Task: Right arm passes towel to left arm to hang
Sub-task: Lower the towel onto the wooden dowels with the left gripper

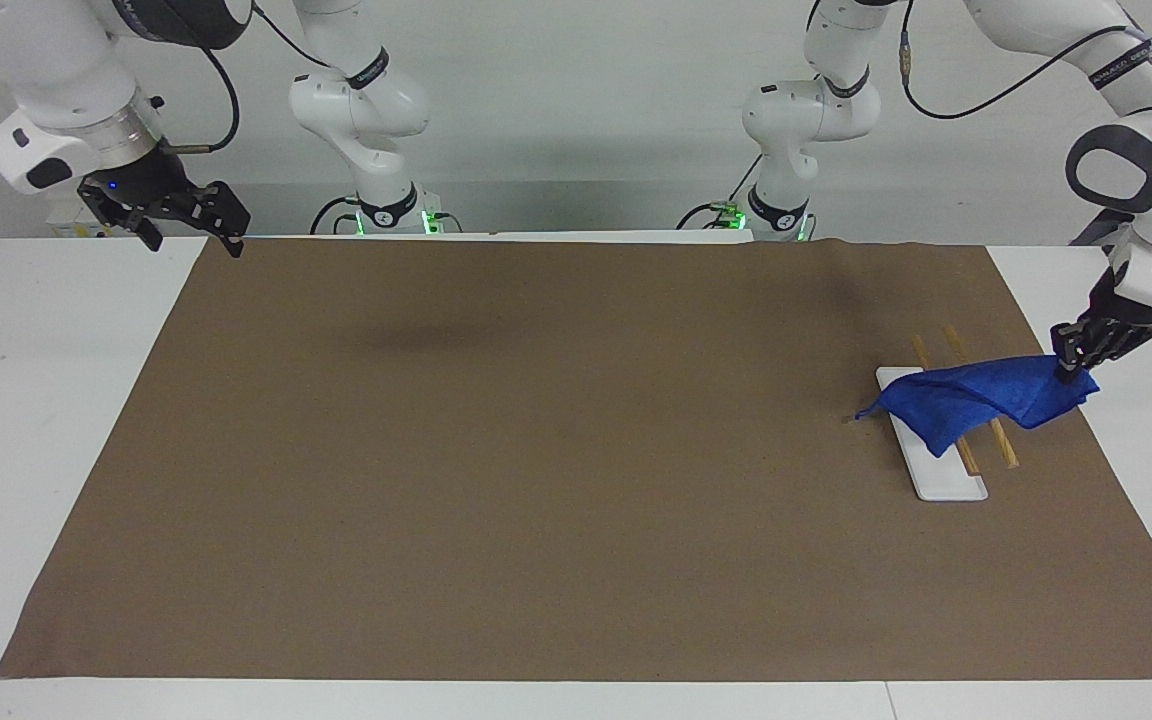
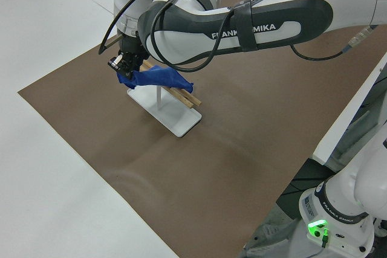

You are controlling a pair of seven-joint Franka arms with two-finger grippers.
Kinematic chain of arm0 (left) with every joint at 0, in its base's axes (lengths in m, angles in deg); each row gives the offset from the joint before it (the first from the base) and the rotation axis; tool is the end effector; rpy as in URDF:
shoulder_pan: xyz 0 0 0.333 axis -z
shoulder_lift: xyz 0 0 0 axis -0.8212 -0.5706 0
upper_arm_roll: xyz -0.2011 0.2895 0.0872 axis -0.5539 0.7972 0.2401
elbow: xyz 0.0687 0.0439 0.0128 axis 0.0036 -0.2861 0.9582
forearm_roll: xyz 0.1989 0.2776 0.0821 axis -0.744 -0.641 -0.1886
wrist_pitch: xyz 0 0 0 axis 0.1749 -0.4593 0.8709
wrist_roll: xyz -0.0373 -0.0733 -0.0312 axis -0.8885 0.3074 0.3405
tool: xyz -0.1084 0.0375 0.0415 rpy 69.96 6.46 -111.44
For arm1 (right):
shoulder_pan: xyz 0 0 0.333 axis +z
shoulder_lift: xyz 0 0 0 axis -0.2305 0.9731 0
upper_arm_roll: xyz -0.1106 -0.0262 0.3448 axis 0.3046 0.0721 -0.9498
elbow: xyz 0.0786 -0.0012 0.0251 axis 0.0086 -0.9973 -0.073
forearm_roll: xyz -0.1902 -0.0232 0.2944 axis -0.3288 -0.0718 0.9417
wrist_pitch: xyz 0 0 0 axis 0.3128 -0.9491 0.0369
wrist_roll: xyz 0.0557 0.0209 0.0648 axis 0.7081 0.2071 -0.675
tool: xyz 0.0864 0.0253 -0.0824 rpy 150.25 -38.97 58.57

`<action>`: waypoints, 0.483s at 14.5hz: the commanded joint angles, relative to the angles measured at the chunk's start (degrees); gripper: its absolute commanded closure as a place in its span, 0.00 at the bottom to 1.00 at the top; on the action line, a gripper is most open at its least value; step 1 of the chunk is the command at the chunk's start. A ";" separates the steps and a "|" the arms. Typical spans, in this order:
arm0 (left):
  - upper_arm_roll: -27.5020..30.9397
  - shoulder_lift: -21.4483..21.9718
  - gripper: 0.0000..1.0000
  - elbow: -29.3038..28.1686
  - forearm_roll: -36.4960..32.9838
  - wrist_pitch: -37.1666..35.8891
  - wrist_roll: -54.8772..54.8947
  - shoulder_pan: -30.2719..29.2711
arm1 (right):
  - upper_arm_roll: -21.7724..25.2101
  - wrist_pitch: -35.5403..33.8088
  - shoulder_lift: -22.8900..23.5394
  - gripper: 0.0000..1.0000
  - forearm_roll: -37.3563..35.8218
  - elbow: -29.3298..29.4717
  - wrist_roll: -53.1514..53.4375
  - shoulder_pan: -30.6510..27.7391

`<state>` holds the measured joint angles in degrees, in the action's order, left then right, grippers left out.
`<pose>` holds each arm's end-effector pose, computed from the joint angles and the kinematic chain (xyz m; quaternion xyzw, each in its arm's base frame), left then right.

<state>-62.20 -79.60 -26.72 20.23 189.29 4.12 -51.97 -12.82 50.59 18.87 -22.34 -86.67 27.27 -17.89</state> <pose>0.5435 0.1395 0.5383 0.9947 -0.0149 0.1020 0.0015 0.4899 -0.0533 0.6702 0.9968 -0.0376 -0.0652 0.0268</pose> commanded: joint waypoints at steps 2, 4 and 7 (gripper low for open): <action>-0.12 0.33 0.00 -1.08 -1.06 1.51 1.27 -0.16 | -0.15 0.56 -0.89 0.00 0.52 -1.10 -0.36 -0.27; -0.12 0.24 0.00 -0.82 -1.06 1.60 0.66 -0.16 | -0.15 0.56 -0.89 0.00 0.44 -1.10 -0.27 -0.27; -0.38 0.24 0.00 -0.56 -1.06 0.73 0.48 -0.07 | -0.15 0.56 -0.89 0.00 0.44 -1.10 -0.27 -0.27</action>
<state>-62.25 -79.68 -26.72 20.23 189.41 4.67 -51.97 -12.82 50.59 18.87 -22.34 -86.67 27.27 -17.89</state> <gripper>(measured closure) 0.123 0.000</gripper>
